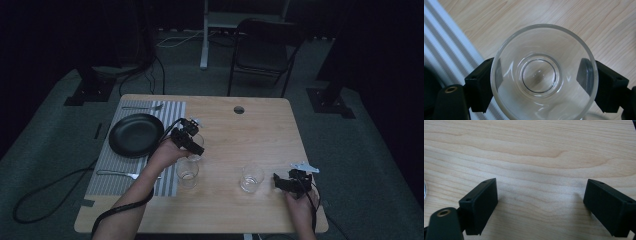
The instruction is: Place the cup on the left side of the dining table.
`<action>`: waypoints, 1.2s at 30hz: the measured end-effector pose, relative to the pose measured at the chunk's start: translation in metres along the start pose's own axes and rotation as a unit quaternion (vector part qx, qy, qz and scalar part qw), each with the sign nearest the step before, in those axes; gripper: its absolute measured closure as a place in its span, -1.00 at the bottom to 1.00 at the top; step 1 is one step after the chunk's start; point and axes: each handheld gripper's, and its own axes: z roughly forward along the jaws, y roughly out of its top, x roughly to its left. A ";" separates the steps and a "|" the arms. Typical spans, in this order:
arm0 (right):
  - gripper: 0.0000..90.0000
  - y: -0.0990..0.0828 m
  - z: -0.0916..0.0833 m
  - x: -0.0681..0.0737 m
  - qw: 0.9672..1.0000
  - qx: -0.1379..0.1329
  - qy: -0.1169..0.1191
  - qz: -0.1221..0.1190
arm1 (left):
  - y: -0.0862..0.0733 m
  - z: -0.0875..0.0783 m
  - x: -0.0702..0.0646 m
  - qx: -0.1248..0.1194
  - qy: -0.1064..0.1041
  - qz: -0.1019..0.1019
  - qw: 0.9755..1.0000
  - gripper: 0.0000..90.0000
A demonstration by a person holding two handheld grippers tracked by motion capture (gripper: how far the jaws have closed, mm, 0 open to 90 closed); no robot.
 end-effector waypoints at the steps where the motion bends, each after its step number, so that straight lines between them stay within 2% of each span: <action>1: -0.74 0.000 0.000 0.000 1.000 0.000 0.000 0.000 | -0.002 -0.001 0.003 0.000 0.003 -0.005 1.000 -0.59; 16: -0.74 0.000 0.000 0.000 1.000 0.000 0.000 0.000 | -0.043 -0.016 0.041 0.017 0.022 -0.040 0.999 -0.59; 25: -0.74 0.000 0.000 0.000 1.000 0.000 0.000 0.000 | -0.068 -0.023 0.055 0.026 0.032 -0.055 0.998 -0.59; 29: -0.74 0.000 0.000 0.000 1.000 0.000 0.000 0.000 | -0.080 -0.020 0.060 0.038 0.038 -0.055 0.997 -0.59; 31: -0.74 0.000 0.000 0.000 1.000 0.000 0.000 0.000 | -0.085 -0.019 0.064 0.041 0.036 -0.063 0.997 -0.59; 36: -0.74 0.000 0.000 0.000 1.000 0.000 0.000 0.000 | -0.092 -0.019 0.070 0.046 0.051 -0.064 0.996 -0.59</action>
